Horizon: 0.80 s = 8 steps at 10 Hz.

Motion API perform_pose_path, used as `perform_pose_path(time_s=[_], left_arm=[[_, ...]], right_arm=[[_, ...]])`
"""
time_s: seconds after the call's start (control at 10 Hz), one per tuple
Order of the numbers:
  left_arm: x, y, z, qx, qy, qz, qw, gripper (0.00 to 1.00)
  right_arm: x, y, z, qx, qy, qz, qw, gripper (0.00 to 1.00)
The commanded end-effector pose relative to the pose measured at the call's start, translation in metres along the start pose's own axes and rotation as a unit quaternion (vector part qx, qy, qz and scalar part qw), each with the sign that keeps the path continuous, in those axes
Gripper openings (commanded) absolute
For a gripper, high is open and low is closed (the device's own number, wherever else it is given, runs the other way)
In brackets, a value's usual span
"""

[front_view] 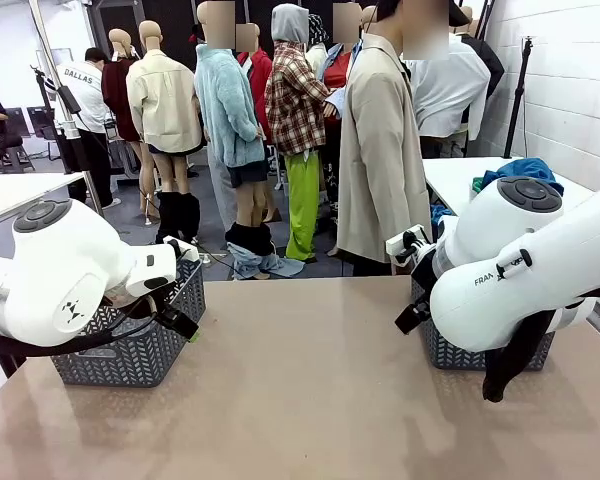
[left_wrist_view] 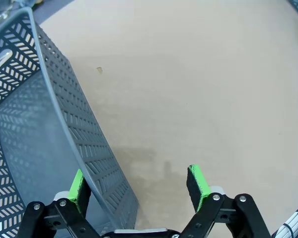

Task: Sort the tops and bottoms.
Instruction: Lift clothes from the center of the table with your left hand.

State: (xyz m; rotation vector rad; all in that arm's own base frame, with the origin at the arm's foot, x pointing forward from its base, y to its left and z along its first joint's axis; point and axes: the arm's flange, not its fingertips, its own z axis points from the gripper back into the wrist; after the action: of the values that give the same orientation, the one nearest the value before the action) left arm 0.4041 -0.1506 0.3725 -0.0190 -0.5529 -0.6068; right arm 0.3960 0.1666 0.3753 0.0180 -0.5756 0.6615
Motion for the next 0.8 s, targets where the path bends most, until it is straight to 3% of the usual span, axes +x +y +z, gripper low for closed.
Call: perform_pose_path(time_s=[0.0, 0.3, 0.5, 0.7], left_arm=[[0.0, 0.001, 0.0, 0.0, 0.0, 0.001, 1.0, 1.0], [0.0, 0.0, 0.0, 0.0, 0.0, 0.0, 1.0, 1.0], [0.006, 0.004, 0.022, 0.052, -0.027, -0.01, 0.998, 1.0], [0.012, 0.018, 0.054, 0.109, -0.07, -0.004, 0.992, 1.0]], right_arm=[[0.0, 0.0, 0.0, 0.0, 0.0, 0.0, 1.0, 1.0], [0.0, 0.0, 0.0, 0.0, 0.0, 0.0, 1.0, 1.0], [0.006, -0.003, 0.024, -0.071, -0.007, -0.004, 0.997, 1.0], [0.019, -0.008, 0.047, -0.084, -0.051, 0.003, 0.995, 1.0]])
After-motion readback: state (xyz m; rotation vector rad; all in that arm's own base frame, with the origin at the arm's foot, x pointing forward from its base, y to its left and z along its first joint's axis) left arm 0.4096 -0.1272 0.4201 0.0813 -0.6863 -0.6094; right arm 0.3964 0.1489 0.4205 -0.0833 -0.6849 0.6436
